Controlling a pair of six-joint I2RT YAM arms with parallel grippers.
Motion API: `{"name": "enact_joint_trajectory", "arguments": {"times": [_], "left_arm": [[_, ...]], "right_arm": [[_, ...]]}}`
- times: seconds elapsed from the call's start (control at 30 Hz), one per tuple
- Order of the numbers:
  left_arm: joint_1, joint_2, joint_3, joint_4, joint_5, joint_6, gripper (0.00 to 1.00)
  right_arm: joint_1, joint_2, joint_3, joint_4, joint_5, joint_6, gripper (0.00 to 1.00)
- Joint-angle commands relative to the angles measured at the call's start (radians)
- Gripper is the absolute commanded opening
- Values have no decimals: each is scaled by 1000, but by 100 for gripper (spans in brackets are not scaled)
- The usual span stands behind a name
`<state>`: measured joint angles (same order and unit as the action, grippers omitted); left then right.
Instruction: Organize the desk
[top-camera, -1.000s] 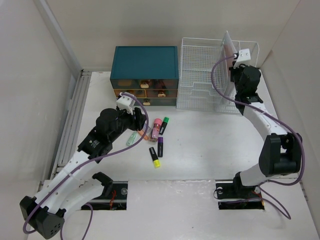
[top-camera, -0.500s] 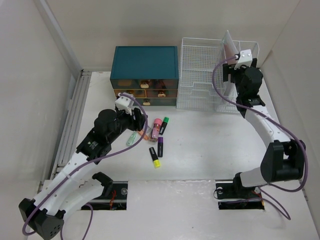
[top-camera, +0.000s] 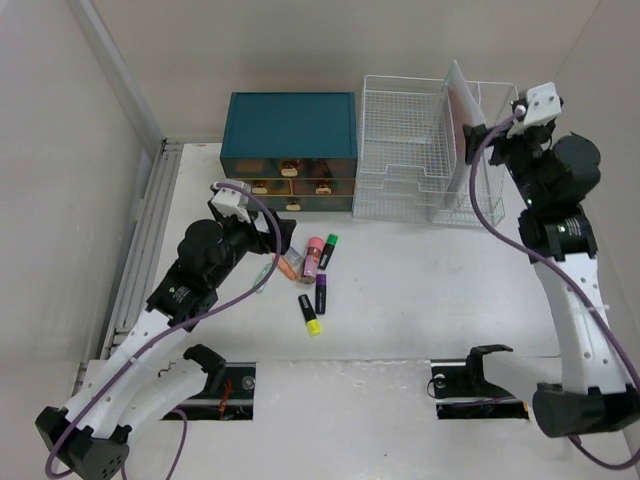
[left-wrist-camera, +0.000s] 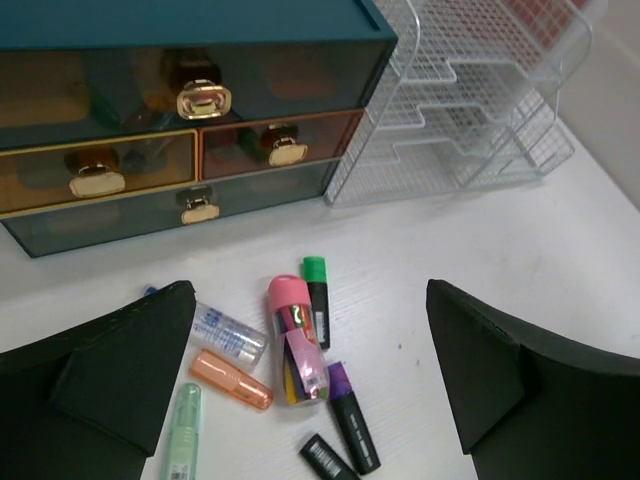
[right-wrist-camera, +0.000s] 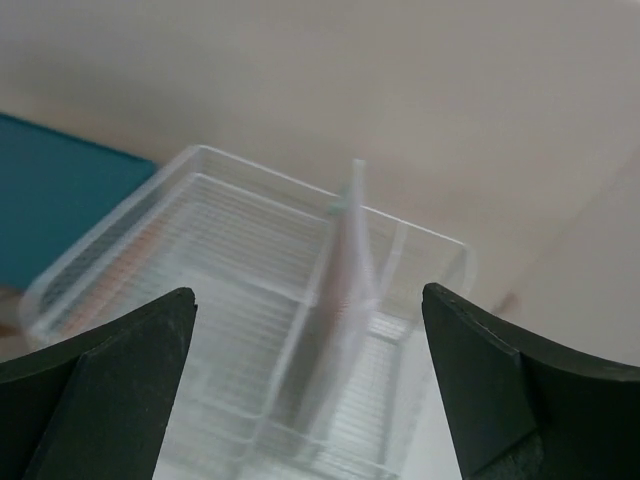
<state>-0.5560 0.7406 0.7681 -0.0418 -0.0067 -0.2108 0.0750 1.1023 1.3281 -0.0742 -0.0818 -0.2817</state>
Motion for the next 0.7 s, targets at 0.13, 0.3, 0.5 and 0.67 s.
{"name": "enact_joint_trajectory", "arguments": {"times": [0.13, 0.3, 0.5, 0.67], "left_arm": [[59, 173, 209, -18, -62, -136, 88], [80, 281, 212, 17, -93, -116, 61], [100, 427, 235, 40, -128, -127, 41], [100, 520, 273, 62, -142, -104, 55]], "right_arm": [[-1, -161, -228, -89, -587, 272, 76], [-1, -165, -316, -97, -581, 268, 36], [-1, -156, -382, -59, -676, 259, 81], [-1, -127, -444, -10, -687, 259, 100]]}}
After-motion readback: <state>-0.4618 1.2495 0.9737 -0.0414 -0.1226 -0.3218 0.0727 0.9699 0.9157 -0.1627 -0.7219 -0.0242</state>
